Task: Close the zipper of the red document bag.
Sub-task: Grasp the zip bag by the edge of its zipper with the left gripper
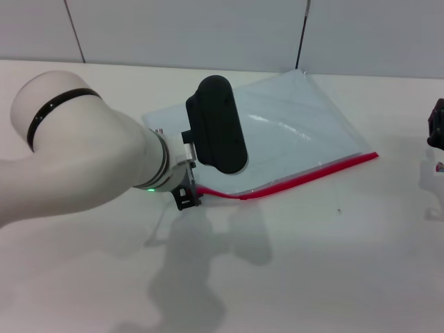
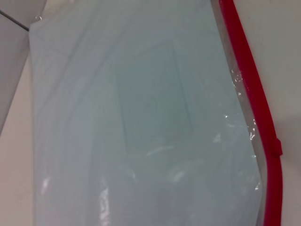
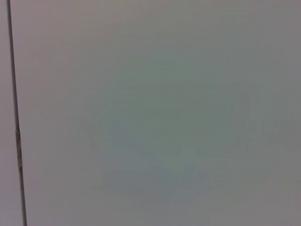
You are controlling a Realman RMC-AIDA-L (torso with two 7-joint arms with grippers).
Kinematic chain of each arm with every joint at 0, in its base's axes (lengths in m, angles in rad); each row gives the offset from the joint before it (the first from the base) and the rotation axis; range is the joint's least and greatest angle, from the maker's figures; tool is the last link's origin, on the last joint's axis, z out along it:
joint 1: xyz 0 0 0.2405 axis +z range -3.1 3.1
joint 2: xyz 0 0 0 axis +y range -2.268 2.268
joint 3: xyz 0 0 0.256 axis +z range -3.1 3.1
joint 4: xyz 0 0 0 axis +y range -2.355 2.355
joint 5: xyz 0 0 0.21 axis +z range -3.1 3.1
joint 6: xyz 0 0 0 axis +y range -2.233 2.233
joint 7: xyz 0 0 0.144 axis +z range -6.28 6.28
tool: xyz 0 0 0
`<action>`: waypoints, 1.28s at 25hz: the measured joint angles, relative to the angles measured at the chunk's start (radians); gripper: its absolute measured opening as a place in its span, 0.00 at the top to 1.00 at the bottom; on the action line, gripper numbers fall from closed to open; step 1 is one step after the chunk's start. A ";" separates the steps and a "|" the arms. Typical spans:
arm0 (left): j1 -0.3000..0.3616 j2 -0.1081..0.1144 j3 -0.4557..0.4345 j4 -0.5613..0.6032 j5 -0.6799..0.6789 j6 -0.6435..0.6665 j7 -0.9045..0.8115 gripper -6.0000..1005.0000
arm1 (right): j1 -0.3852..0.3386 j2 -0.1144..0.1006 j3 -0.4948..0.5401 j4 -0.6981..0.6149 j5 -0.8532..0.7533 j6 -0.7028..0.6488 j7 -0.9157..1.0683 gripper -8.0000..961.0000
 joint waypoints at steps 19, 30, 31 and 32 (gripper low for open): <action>-0.001 0.000 -0.003 -0.026 0.000 -0.080 -0.022 0.50 | 0.000 0.000 0.002 -0.004 0.000 0.000 0.000 0.58; 0.006 0.001 -0.028 -0.024 0.000 -0.115 -0.066 0.88 | -0.002 0.000 0.001 -0.044 0.000 0.009 0.000 0.58; 0.008 0.002 -0.031 -0.025 0.000 -0.121 -0.069 0.89 | -0.001 -0.001 0.001 -0.052 0.000 0.010 0.000 0.58; 0.008 0.002 -0.034 -0.025 0.000 -0.123 -0.070 0.89 | -0.001 -0.001 0.002 -0.056 -0.001 0.010 0.000 0.58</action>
